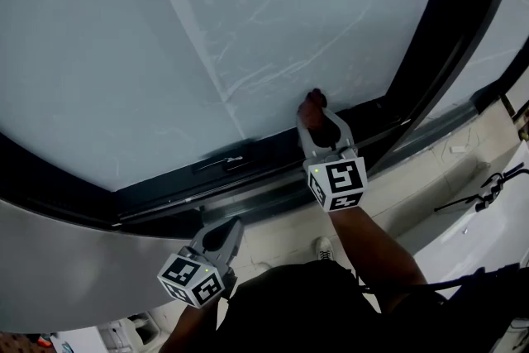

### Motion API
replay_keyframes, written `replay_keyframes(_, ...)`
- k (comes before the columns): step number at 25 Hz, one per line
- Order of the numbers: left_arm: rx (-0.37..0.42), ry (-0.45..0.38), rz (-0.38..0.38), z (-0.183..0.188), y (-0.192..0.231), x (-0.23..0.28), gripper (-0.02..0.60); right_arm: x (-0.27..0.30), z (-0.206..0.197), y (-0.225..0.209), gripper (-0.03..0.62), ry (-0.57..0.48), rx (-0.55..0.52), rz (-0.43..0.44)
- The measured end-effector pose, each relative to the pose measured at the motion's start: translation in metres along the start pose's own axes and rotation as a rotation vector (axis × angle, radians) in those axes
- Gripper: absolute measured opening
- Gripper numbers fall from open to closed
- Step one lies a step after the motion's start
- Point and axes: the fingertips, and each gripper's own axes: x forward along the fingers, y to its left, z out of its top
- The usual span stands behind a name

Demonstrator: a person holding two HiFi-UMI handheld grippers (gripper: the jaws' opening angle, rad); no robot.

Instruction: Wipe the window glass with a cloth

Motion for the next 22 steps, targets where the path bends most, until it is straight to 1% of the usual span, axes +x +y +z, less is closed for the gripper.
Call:
replay_keyframes(8, -0.013, -0.014, 0.04, -0.004, 0.011, -0.019, 0.017, 0.007, 0.0, 0.049, 0.081, -0.005, -0.023, 0.086)
replay_keyframes(15, -0.021, -0.03, 0.068, -0.006, 0.018, -0.034, 0.017, 0.012, 0.004, 0.099, 0.081, -0.007, -0.063, 0.206)
replay_keyframes(20, -0.026, -0.046, 0.079, -0.007, 0.02, -0.041, 0.017, 0.015, 0.008, 0.121, 0.081, -0.009, -0.09, 0.259)
replay_keyframes(22, -0.029, -0.052, 0.081, -0.008, 0.021, -0.043, 0.017, 0.016, 0.009, 0.124, 0.081, -0.007, -0.096, 0.269)
